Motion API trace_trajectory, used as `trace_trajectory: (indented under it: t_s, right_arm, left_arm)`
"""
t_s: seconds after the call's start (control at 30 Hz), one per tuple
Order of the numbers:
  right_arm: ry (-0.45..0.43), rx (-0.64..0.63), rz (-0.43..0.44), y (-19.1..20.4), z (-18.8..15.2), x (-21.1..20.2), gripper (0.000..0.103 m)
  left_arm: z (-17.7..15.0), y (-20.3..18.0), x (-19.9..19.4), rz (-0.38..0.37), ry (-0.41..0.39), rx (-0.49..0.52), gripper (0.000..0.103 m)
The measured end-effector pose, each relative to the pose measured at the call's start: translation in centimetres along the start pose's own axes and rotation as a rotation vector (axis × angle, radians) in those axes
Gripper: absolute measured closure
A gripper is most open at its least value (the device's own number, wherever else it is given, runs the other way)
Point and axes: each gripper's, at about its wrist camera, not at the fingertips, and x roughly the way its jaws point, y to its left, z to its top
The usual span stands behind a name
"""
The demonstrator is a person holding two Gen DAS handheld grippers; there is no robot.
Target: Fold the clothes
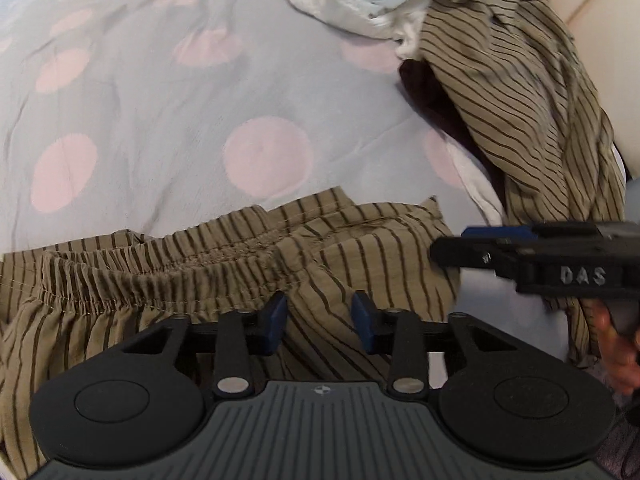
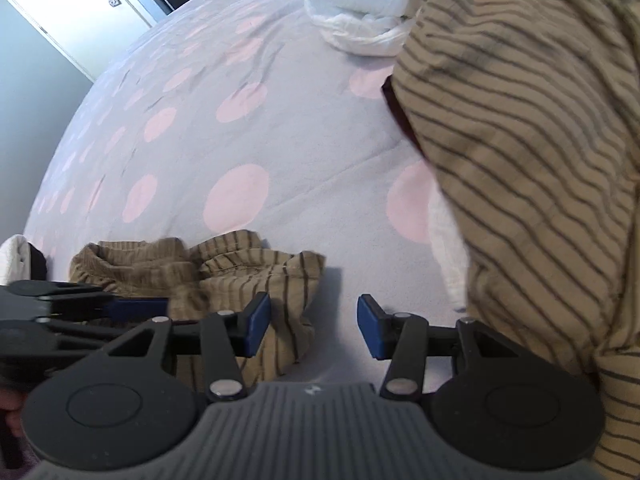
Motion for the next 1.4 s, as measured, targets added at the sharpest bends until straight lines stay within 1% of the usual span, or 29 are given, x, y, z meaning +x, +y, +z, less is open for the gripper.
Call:
trace_trajectory:
  t_s: [0.03, 0.1, 0.13, 0.17, 0.2, 0.23, 0.27, 0.33, 0.5, 0.6, 0.7, 0.8, 0.93, 1.07, 1.13, 1.23, 1.27, 1.3, 1.33, 1.37, 1.4]
  right_arm:
    - [0.007, 0.004, 0.013, 0.1, 0.1, 0.3, 0.052]
    - [0.024, 0.003, 0.022, 0.4, 0.1, 1.0, 0.053]
    - [0.033, 0.0, 0.019, 0.5, 0.1, 1.4, 0.058]
    - [0.041, -0.002, 0.018, 0.6, 0.1, 1.7, 0.066]
    - [0.047, -0.001, 0.019, 0.6, 0.2, 1.9, 0.084]
    - [0.045, 0.0, 0.021, 0.7, 0.2, 1.9, 0.091]
    - [0.038, 0.002, 0.026, 0.8, 0.3, 1.7, 0.091]
    - [0.02, 0.0, 0.048, 1.1, 0.6, 1.0, 0.096]
    - [0.002, 0.029, 0.151, 2.2, 1.1, -0.2, 0.097]
    - [0.003, 0.027, 0.199, 3.4, 1.1, -0.2, 0.097]
    - [0.021, 0.027, 0.242, 4.7, 1.1, 0.2, 0.097]
    - [0.048, 0.031, 0.263, 5.9, 1.1, 1.3, 0.097]
    - [0.097, 0.036, 0.244, 7.2, 1.0, 3.7, 0.097]
    - [0.158, -0.001, 0.195, 8.8, 0.2, 6.1, 0.097]
    - [0.171, -0.007, 0.174, 9.1, 0.0, 6.7, 0.094]
    - [0.181, -0.003, 0.152, 9.1, -0.1, 7.1, 0.093]
    - [0.176, 0.002, 0.152, 9.0, 0.0, 6.7, 0.092]
    - [0.166, 0.005, 0.15, 9.0, 0.2, 6.2, 0.085]
    - [0.153, 0.008, 0.148, 8.8, 0.3, 5.7, 0.072]
    - [0.137, 0.012, 0.146, 8.7, 0.4, 5.0, 0.068]
    - [0.121, 0.017, 0.143, 8.5, 0.6, 4.4, 0.066]
  left_arm:
    - [0.0, 0.2, 0.1, 0.0, -0.001, -0.001, 0.078]
    - [-0.2, 0.6, 0.3, -0.003, -0.005, -0.005, 0.088]
    - [-0.3, 0.9, 0.2, -0.014, -0.008, -0.014, 0.089]
    - [-0.4, 1.2, 0.1, -0.025, -0.012, -0.022, 0.091]
    - [-0.3, 1.4, -0.3, -0.039, -0.02, -0.03, 0.094]
    - [-0.3, 1.7, -0.6, -0.052, -0.028, -0.037, 0.095]
    - [-0.3, 1.8, -1.1, -0.063, -0.04, -0.041, 0.096]
    - [-0.6, 2.1, -2.4, -0.08, -0.068, -0.046, 0.097]
    - [-1.5, 2.5, -5.7, -0.097, -0.142, -0.042, 0.097]
    - [-2.0, 2.8, -7.2, -0.1, -0.171, -0.04, 0.097]
    - [-2.7, 3.2, -8.7, -0.107, -0.203, -0.042, 0.097]
    - [-3.1, 3.3, -9.8, -0.107, -0.223, -0.042, 0.097]
    - [-3.7, 3.6, -10.5, -0.092, -0.232, -0.04, 0.097]
    - [-4.0, 3.8, -10.7, -0.08, -0.234, -0.041, 0.097]
    - [-4.1, 3.7, -10.6, -0.077, -0.231, -0.032, 0.097]
    - [-4.1, 3.7, -10.3, -0.075, -0.225, -0.022, 0.097]
    - [-4.1, 3.7, -10.2, -0.076, -0.224, -0.02, 0.097]
    - [-4.2, 3.7, -10.2, -0.077, -0.224, -0.017, 0.097]
    - [-4.1, 3.7, -10.3, -0.078, -0.224, -0.015, 0.097]
    - [-4.1, 3.7, -10.3, -0.081, -0.224, -0.012, 0.097]
    - [-4.1, 3.6, -10.3, -0.082, -0.225, -0.009, 0.097]
